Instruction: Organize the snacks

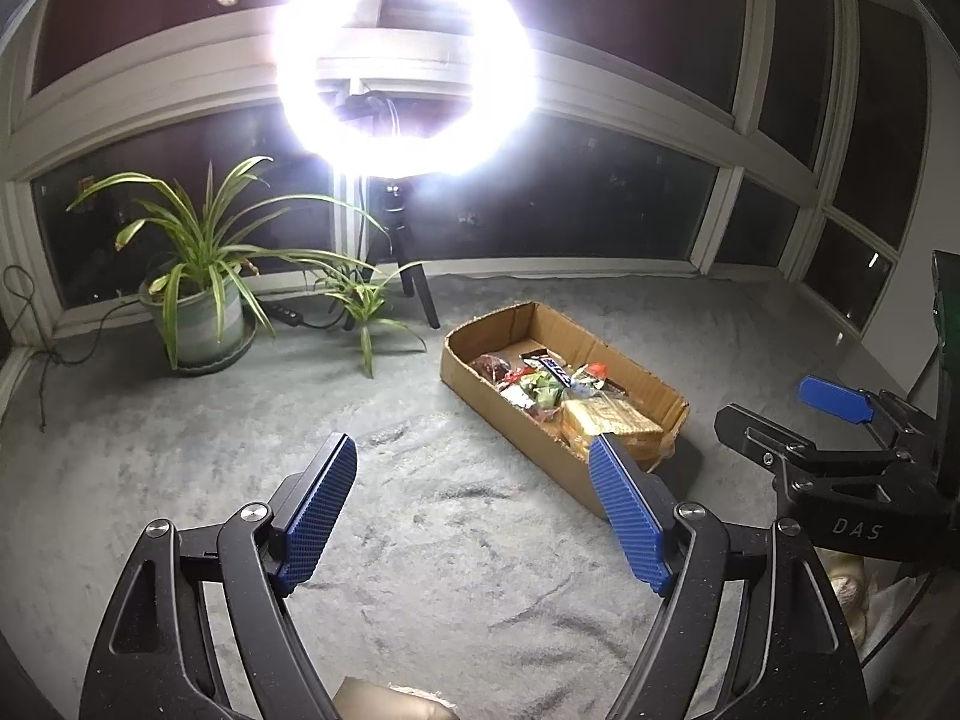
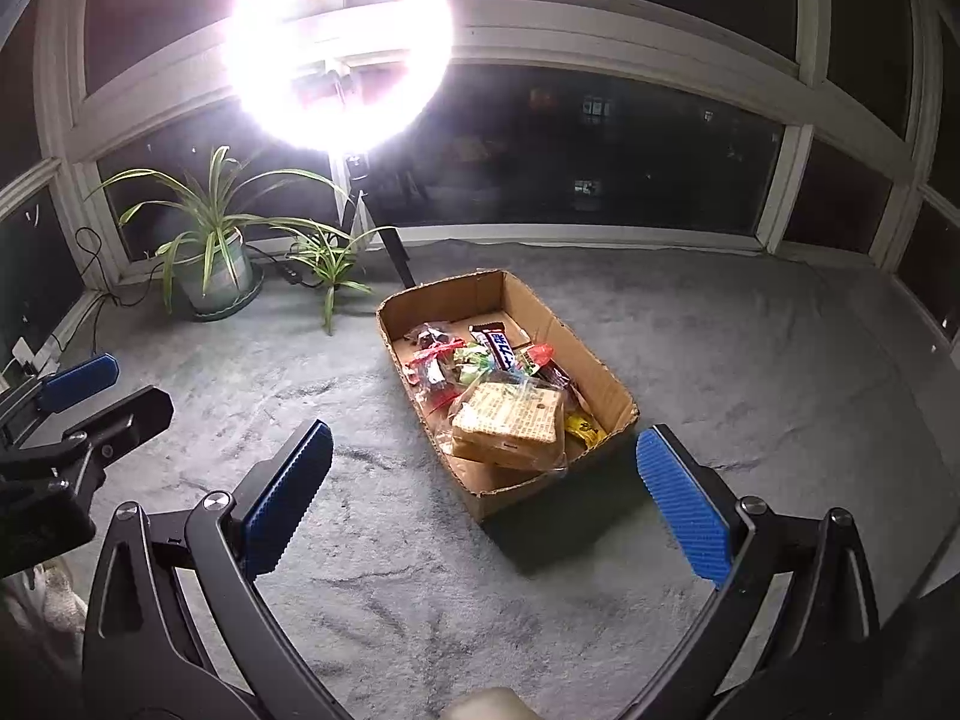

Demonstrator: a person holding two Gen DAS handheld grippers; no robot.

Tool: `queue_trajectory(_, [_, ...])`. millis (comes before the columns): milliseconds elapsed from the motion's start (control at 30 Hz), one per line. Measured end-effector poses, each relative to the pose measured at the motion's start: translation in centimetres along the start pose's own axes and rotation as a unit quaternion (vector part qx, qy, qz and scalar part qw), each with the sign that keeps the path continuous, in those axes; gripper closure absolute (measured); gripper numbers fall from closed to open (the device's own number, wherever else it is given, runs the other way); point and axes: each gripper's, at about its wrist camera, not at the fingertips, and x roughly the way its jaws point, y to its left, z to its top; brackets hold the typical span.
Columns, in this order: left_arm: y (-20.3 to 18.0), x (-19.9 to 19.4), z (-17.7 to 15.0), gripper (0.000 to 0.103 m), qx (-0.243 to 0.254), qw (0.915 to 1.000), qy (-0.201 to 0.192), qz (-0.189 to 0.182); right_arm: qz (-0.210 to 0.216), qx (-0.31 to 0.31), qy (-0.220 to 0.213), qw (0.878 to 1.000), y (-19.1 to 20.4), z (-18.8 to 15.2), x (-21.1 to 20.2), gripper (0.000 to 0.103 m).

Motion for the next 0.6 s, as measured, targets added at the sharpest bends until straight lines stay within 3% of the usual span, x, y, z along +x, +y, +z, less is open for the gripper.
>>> queue_trajectory(600, [-0.4,0.18,-0.34,0.023,0.003,0.9999,0.009,0.008,0.002,-0.007,0.004,1.0,-0.03,0.05,0.13,0.0])
